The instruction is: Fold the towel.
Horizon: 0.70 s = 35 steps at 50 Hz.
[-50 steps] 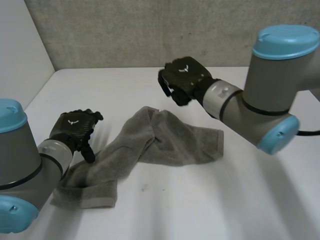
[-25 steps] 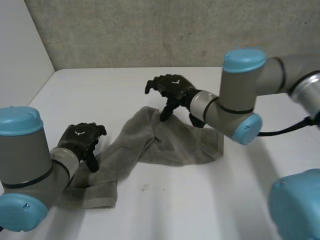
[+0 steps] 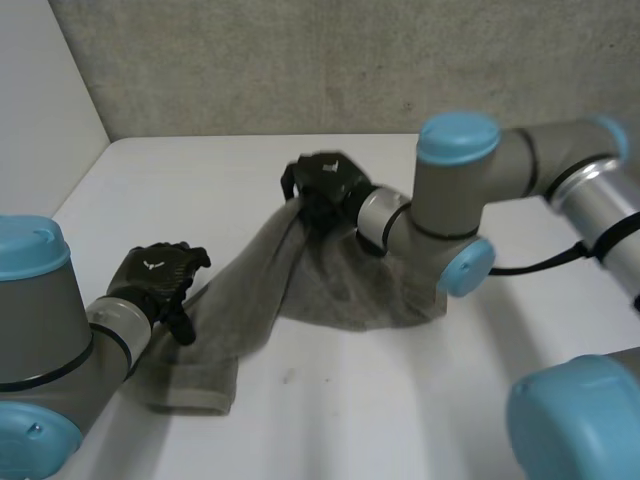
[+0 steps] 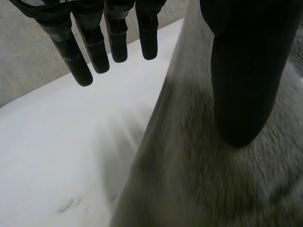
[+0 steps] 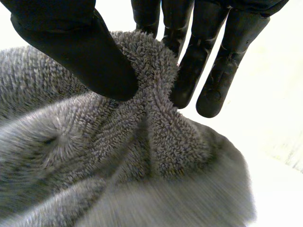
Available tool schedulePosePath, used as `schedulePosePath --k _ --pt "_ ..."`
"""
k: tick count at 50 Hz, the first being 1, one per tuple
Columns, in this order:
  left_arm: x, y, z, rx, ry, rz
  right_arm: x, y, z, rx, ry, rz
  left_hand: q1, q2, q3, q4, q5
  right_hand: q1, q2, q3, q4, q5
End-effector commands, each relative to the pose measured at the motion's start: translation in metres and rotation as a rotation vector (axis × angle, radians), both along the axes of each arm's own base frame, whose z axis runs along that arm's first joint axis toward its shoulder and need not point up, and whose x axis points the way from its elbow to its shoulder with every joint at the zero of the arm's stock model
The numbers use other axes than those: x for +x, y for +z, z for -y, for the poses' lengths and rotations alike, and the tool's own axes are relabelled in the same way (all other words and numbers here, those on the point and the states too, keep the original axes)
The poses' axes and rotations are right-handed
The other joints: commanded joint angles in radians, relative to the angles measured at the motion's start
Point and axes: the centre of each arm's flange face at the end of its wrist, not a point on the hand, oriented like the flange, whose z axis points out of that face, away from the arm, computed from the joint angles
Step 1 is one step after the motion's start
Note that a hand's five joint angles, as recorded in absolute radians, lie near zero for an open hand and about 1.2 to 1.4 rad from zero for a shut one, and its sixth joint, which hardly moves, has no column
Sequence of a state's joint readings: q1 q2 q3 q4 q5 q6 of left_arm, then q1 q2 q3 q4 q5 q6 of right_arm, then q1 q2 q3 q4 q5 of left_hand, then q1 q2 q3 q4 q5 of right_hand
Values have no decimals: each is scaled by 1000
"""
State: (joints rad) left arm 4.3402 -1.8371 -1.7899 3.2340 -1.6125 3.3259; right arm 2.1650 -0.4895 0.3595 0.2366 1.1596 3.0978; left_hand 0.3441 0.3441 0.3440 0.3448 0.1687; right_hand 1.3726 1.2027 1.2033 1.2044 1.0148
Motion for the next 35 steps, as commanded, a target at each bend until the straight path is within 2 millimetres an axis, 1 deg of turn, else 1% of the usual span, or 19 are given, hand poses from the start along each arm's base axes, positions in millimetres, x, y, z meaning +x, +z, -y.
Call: schedulePosePath --k 1,2,3,4,6,7,9,10,12,15,17,20,27,29,30,32,33,34,35 --pt "0 1 2 -8 4 -3 -28 48 -28 -146 2 -92 16 16 16 16 17 24 194 193 192 207" --pt "0 1 3 -9 5 -3 -28 48 -28 -146 2 -93 7 7 8 7 8 24 194 193 192 207" --pt "0 1 3 -9 5 -3 -37 49 -35 -197 -5 -160 7 7 7 7 8 24 194 193 192 207" --pt "0 1 2 -9 6 -4 -37 49 -35 -197 -5 -161 4 4 5 4 5 24 194 193 192 207" --pt "0 1 2 -9 6 -4 -53 45 -52 -278 5 -303 2 2 2 1 2 24 194 193 192 207" --pt "0 2 2 -10 4 -5 -53 45 -52 -278 5 -304 2 2 2 1 2 24 194 193 192 207" --pt "-1 1 1 -9 1 -4 -73 36 -66 -256 -6 -420 2 2 2 1 2 24 194 193 192 207" --pt "-3 1 -1 -8 -6 -5 -73 36 -66 -256 -6 -421 2 2 2 1 2 24 194 193 192 207" --pt "-3 1 -2 -7 -9 -5 -85 26 -83 -190 12 -473 2 2 2 1 2 24 194 193 192 207" --pt "-6 1 -7 -5 -27 -5 -89 21 -90 -166 23 -486 -10 -10 -10 -11 -9 24 194 193 192 207" --pt "-10 1 -11 -4 -48 -8 -95 10 -101 -127 38 -510 -16 -16 -16 -17 -15 24 194 193 192 207" --pt "-17 -1 -17 5 -93 -13 -99 2 -108 -101 50 -527 -48 -48 -48 -49 -47 24 194 193 192 207" --pt "-29 -14 -21 42 -167 -16 -101 -7 -116 -72 84 -537 -48 -48 -48 -49 -48 24 194 193 192 207" --pt "-34 -19 -21 56 -197 -14 -102 -7 -114 -71 79 -538 39 39 39 38 40 24 194 193 192 207" --pt "-34 -19 -21 56 -197 -14 -103 -7 -111 -80 69 -532 40 40 40 39 41 24 194 193 192 207" --pt "-37 -24 -15 63 -192 -7 -105 -6 -106 -87 53 -528 256 256 256 255 256 24 194 193 192 207" --pt "-37 -24 -15 63 -192 -7 -107 -5 -101 -96 36 -523 257 257 257 256 258 24 194 193 192 207" --pt "-38 -25 -12 63 -193 -4 -107 -5 -100 -96 36 -523 466 466 466 465 467 24 194 193 192 207" --pt "-40 -27 -9 64 -193 -1 -108 -3 -96 -108 23 -516 605 605 605 604 606 24 194 193 192 207"
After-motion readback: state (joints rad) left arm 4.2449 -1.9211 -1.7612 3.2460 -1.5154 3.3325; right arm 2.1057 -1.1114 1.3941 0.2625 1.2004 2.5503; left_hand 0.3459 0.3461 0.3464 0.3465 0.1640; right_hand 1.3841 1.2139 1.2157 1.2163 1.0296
